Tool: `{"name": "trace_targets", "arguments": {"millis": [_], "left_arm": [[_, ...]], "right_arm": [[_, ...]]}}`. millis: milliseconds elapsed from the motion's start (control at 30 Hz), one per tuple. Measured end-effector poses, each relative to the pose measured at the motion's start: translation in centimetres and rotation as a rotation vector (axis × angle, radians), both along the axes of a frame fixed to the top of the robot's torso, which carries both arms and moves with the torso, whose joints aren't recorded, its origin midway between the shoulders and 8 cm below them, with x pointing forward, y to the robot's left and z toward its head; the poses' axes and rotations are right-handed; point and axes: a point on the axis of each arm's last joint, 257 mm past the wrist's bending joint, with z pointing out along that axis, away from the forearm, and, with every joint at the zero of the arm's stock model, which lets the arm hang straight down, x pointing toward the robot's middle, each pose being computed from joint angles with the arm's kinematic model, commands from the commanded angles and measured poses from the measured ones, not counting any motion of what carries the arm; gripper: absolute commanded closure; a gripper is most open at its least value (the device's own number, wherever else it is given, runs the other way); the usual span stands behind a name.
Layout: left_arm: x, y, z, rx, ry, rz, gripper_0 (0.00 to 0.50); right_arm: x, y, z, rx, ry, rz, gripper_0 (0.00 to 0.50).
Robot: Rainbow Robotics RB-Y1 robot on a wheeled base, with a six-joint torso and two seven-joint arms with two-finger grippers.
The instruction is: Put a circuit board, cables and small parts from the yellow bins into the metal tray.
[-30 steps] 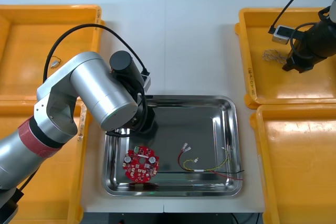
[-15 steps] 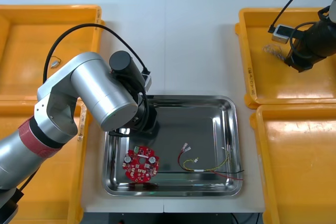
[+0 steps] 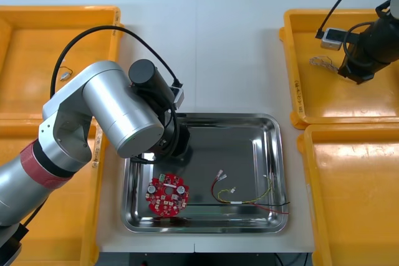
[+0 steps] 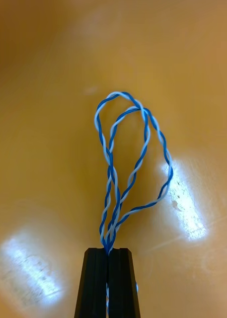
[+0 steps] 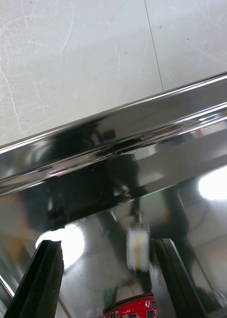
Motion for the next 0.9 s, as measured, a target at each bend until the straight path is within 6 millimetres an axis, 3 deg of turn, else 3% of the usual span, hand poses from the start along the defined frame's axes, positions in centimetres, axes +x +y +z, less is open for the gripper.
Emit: {"name": "trace_targets", "arguments": {"millis": [567, 900], "left_arm": [[-0.5, -0.1, 0.6, 0.007, -0.007, -0.014, 0.000], [-1.6, 2.1, 3.7, 0.011, 0.022, 0.012, 0.000]], "right_arm": [[-3.6, 1.1, 5.9, -0.039, 0.046, 0.067, 0.500], [-5.1, 1.5, 7.7, -0.041, 0.057, 0.089, 0.500]]}}
